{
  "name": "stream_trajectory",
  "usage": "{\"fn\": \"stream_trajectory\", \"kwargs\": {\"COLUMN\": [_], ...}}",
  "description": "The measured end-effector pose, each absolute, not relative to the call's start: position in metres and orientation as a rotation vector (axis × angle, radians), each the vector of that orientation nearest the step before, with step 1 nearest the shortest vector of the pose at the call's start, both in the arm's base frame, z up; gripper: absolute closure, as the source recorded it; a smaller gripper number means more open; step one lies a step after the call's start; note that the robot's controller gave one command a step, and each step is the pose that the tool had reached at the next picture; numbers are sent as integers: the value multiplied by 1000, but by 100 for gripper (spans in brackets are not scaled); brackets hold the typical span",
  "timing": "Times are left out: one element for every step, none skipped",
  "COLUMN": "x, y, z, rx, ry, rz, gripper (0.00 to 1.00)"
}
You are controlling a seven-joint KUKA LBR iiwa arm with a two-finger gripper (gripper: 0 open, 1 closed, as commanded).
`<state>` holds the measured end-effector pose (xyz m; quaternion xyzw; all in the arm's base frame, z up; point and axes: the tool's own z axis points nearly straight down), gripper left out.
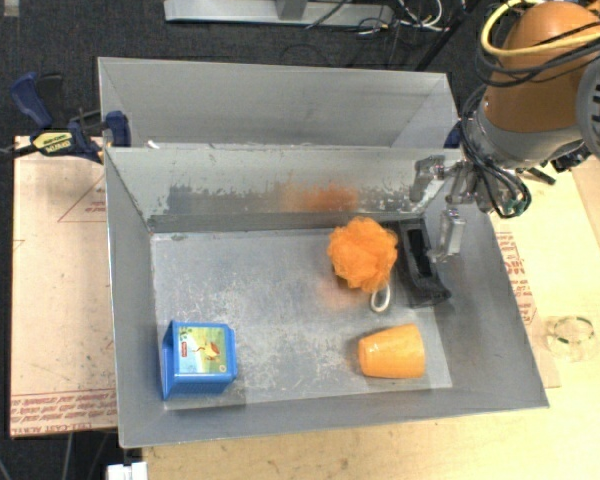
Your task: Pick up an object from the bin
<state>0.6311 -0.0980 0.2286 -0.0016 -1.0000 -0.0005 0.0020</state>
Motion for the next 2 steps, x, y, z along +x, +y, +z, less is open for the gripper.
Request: {"fn": "stream_trajectory", "kwargs": {"x": [632, 639], "y": [-98, -91], "z": [234, 201], "rx": [-2, -93], "ry": [-3144, -3150], "rz": [0, 0], "gripper": [0, 0]}}
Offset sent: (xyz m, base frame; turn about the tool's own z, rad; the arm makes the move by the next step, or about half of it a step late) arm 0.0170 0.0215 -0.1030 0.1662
